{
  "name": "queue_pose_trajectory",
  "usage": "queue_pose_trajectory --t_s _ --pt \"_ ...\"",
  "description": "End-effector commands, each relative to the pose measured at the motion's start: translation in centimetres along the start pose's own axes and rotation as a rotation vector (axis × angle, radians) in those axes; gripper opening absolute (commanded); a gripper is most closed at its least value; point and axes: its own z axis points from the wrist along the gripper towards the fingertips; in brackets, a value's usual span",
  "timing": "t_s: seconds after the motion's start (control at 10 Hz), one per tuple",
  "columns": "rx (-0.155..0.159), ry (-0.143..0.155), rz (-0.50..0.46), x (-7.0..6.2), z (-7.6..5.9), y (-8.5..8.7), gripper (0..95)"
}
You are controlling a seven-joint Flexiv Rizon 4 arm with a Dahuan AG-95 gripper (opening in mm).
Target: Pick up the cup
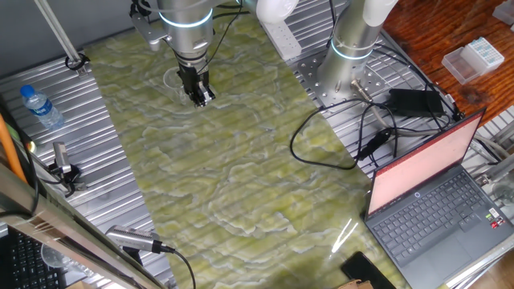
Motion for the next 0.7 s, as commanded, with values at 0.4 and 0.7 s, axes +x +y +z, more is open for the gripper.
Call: queue_pose_trajectory --t_s 0.4,0.7 --pt "0.0 0.0 0.0 0.0 0.03 0.01 0.0" --pt "0.0 0.0 -0.005 0.05 0.05 0.01 0.0"
